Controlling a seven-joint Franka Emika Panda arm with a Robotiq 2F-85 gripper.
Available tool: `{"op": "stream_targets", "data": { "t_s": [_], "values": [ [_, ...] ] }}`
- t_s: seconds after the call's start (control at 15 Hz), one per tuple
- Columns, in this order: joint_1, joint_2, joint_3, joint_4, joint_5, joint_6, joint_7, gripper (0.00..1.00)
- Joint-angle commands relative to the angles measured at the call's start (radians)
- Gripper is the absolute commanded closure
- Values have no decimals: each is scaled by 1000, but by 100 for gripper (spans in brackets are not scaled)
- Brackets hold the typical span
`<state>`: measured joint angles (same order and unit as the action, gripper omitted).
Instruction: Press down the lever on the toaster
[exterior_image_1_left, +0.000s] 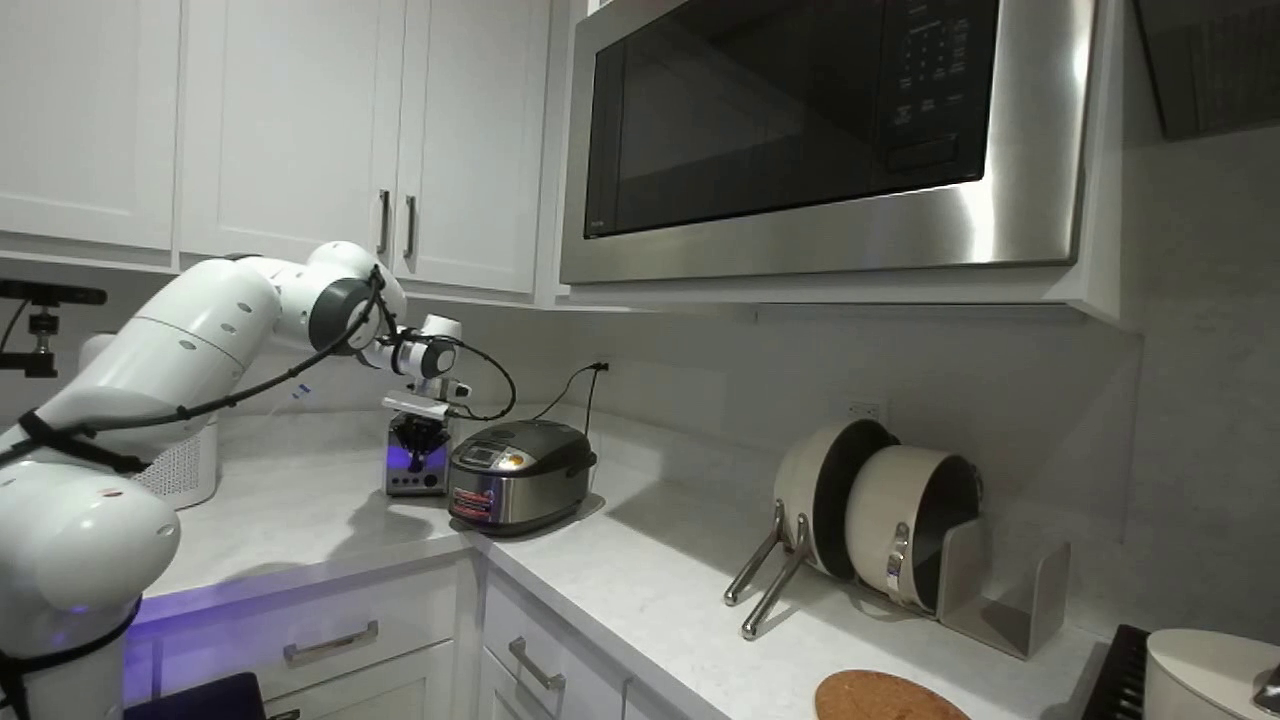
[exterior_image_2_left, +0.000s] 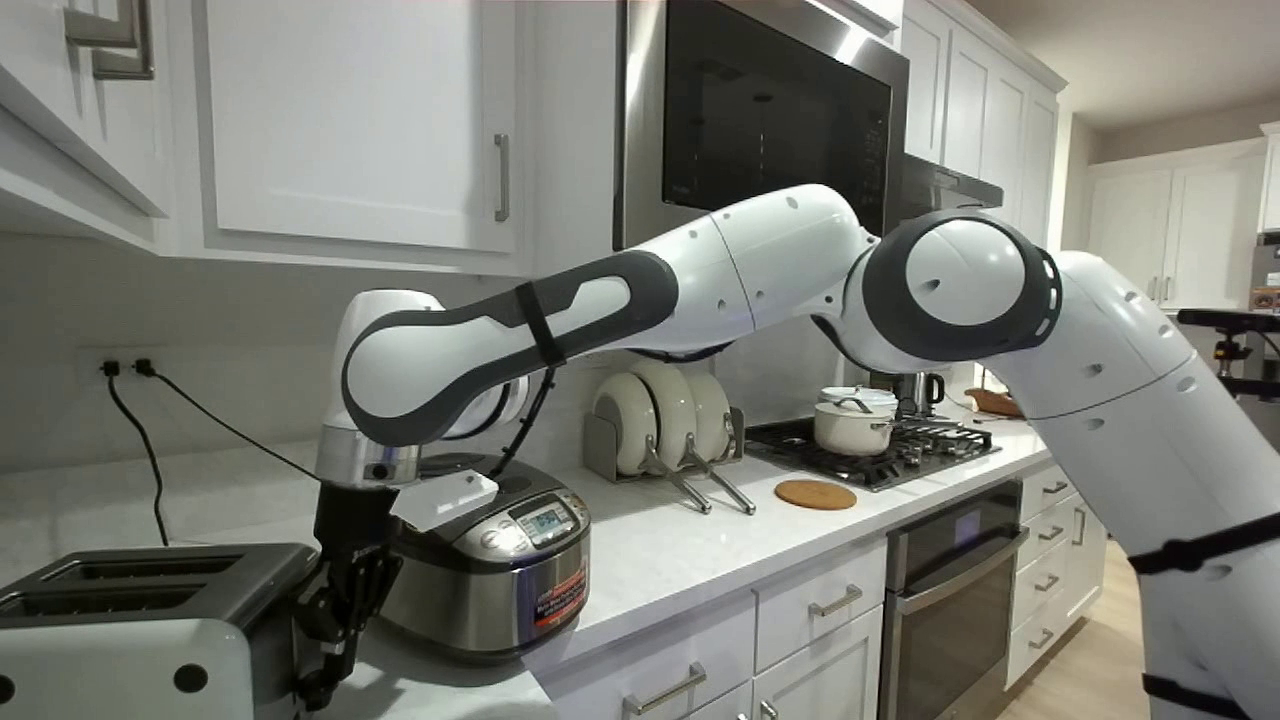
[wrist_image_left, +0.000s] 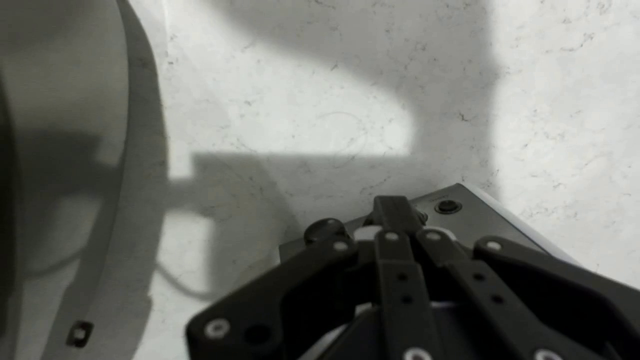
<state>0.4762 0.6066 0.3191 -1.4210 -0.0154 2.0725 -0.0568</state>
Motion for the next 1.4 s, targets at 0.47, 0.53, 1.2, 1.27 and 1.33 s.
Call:
{"op": "stream_targets", "data": {
  "t_s": [0.47, 0.53, 1.2, 1.27, 1.33],
  "values": [
    [32, 82, 2, 68, 3, -58, 3, 100],
    [33, 84, 2, 72, 3, -63, 3, 100],
    [38, 112, -1, 112, 1, -98, 6, 100],
    [39, 113, -2, 115, -1, -106, 6, 90],
    [40, 115, -1, 119, 0, -111, 2, 72]
  ]
}}
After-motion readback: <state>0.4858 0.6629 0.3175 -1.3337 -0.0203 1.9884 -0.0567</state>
